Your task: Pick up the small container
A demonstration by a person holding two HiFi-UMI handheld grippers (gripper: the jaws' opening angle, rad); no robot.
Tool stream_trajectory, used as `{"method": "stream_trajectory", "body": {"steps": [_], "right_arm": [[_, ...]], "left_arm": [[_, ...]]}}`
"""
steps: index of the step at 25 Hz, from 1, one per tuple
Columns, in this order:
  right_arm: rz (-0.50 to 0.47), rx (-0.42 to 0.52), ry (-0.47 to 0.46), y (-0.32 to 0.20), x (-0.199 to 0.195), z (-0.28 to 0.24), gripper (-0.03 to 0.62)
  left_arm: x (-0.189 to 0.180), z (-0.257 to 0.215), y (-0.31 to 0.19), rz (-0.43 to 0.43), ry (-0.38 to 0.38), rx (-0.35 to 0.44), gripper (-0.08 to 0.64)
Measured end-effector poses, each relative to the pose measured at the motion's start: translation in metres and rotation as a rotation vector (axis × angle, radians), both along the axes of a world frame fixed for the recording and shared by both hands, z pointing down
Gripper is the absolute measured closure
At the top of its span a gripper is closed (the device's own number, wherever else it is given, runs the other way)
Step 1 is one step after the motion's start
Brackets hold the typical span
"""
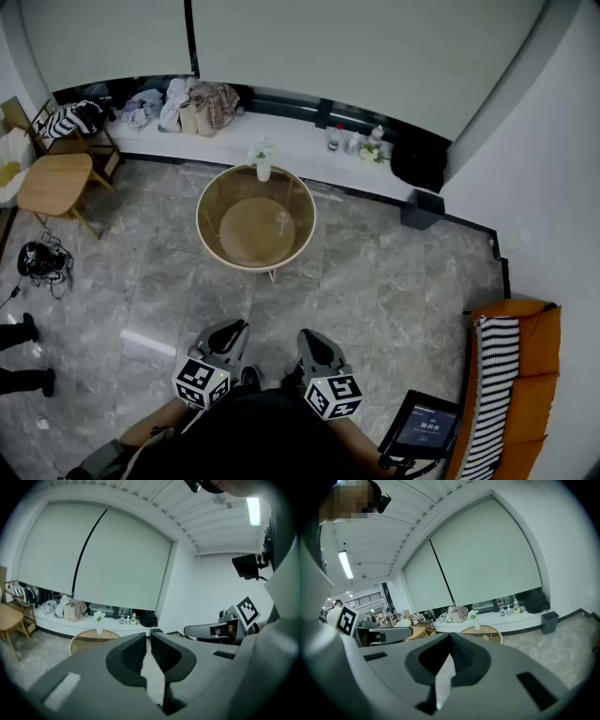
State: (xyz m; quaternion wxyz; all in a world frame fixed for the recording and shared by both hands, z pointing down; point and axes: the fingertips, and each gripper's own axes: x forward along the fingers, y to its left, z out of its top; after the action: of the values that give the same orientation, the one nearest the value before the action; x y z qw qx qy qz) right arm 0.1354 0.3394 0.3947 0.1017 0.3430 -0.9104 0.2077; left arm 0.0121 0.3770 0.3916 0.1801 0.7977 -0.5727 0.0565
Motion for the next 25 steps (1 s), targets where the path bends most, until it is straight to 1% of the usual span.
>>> {"method": "stream_trajectory", "body": {"steps": [1, 6, 10, 12, 15, 17, 20, 25], "right_arm": [[-0.005, 0.013, -0.001, 0.004, 0.000, -0.005, 0.594], [-0.020, 0.056, -0.016, 0.027, 0.008, -0.021, 0.594], [-0.026, 0.080, -0.034, 0.039, 0.019, -0.031, 0.594], [-0.025, 0.073, -0.044, 0.041, 0.027, -0.031, 0.594], [-0.017, 0.055, -0.059, 0.040, 0.041, -0.031, 0.595], [-0.007, 0.045, -0.086, 0.038, 0.051, -0.032, 0.594], [-0.007, 0.044, -0.121, 0.035, 0.064, -0.034, 0.594], [-0.007, 0.063, -0.144, 0.022, 0.085, -0.039, 0.594]], "left_arm": [[0.002, -0.005, 0.006, -0.007, -0.006, 0.015, 0.545], [0.017, -0.023, 0.028, -0.038, -0.023, 0.060, 0.548], [0.029, -0.038, 0.037, -0.032, -0.035, 0.088, 0.548], [0.034, -0.037, 0.039, -0.037, -0.036, 0.076, 0.546], [0.045, -0.036, 0.040, -0.053, -0.013, 0.048, 0.546], [0.054, -0.035, 0.040, -0.055, -0.018, 0.038, 0.546], [0.065, -0.037, 0.039, -0.075, -0.035, 0.038, 0.546], [0.079, -0.043, 0.033, -0.111, -0.043, 0.043, 0.546]]}}
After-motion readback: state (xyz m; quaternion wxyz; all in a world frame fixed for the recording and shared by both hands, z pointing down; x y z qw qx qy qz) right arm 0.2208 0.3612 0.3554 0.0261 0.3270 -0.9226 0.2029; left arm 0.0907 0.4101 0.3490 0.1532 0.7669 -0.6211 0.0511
